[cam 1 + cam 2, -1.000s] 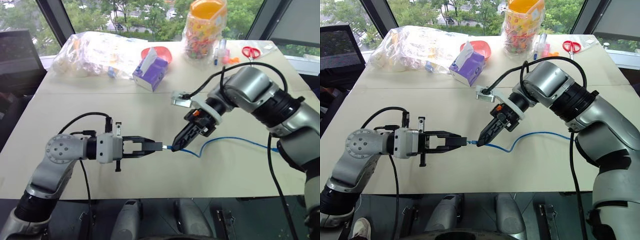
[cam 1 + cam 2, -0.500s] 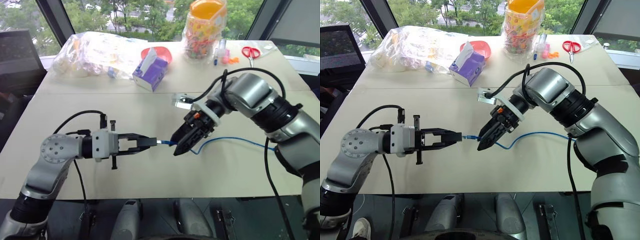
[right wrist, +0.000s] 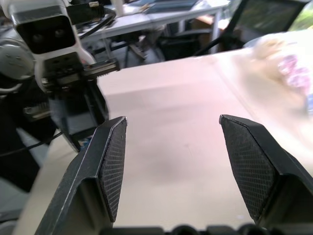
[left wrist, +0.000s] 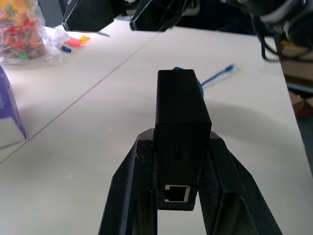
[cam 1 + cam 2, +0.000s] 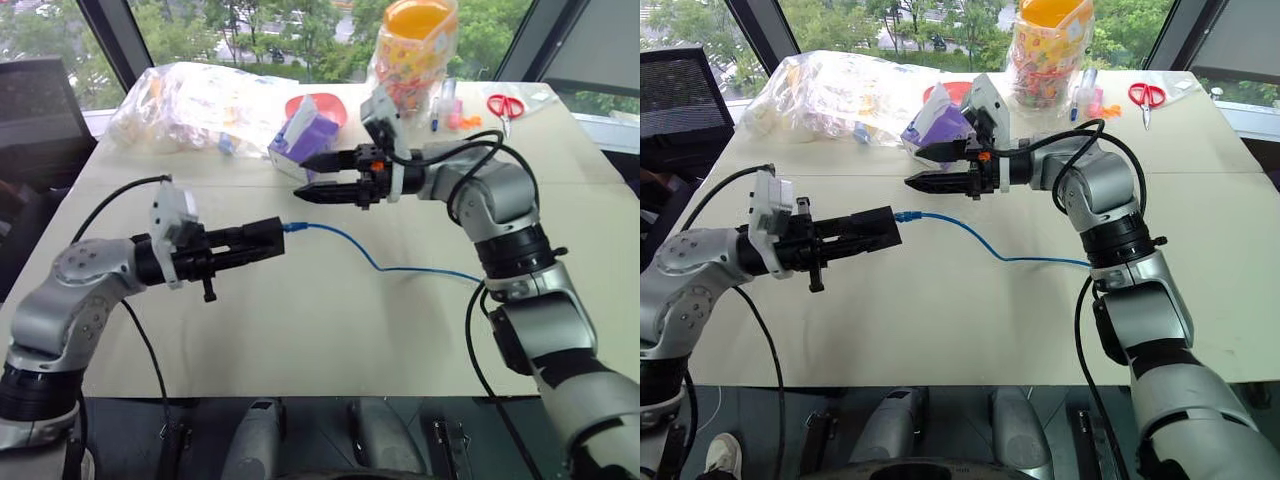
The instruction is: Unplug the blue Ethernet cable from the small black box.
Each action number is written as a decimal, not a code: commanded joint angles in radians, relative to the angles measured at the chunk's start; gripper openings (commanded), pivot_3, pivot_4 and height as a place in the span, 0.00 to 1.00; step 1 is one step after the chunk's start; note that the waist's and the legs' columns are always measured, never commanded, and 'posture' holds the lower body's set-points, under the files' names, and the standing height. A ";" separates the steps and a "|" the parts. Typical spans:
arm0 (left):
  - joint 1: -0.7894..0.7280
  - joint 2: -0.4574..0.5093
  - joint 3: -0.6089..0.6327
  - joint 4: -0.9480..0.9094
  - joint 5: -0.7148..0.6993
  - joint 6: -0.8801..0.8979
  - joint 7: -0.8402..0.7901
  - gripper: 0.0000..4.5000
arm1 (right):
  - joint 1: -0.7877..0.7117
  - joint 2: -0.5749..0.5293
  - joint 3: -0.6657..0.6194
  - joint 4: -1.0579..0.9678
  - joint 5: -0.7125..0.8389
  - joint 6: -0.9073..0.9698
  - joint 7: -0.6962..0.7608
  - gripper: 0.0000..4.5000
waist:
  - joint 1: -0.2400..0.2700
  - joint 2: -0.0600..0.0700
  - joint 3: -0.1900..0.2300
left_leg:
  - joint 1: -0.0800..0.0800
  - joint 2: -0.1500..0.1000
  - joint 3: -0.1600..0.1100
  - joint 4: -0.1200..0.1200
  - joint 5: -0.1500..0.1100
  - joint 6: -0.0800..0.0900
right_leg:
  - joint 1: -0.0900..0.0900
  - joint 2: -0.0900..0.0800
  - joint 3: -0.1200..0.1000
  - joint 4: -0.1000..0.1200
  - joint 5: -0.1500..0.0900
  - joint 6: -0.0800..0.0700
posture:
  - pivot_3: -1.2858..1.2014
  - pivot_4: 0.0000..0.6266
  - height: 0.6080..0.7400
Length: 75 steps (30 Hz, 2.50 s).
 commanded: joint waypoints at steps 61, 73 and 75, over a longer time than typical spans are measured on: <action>-0.077 -0.065 0.063 0.028 -0.073 0.055 -0.047 0.11 | 0.079 0.045 -0.010 -0.232 0.000 0.136 0.058 0.37 | -0.001 0.000 0.000 | 0.001 0.000 0.000 0.000 0.000 0.000 | 0.000 0.000 0.000 0.000 0.000 0.000 | 0.52 0.24 1.00; -0.061 -0.062 0.060 0.014 -0.070 0.049 -0.055 0.11 | 0.049 0.028 0.007 -0.186 -0.015 0.108 0.123 0.58 | -0.001 0.000 0.000 | 0.001 0.000 0.000 0.000 0.000 0.000 | 0.000 0.000 0.000 0.000 0.000 0.000 | 0.52 0.24 1.00; -0.057 -0.062 0.062 0.008 -0.071 0.051 -0.053 0.11 | 0.045 0.029 0.005 -0.182 -0.017 0.106 0.128 0.58 | -0.001 0.000 0.000 | 0.001 0.000 0.000 0.000 0.000 0.000 | 0.000 0.000 0.000 0.000 0.000 0.000 | 0.52 0.24 1.00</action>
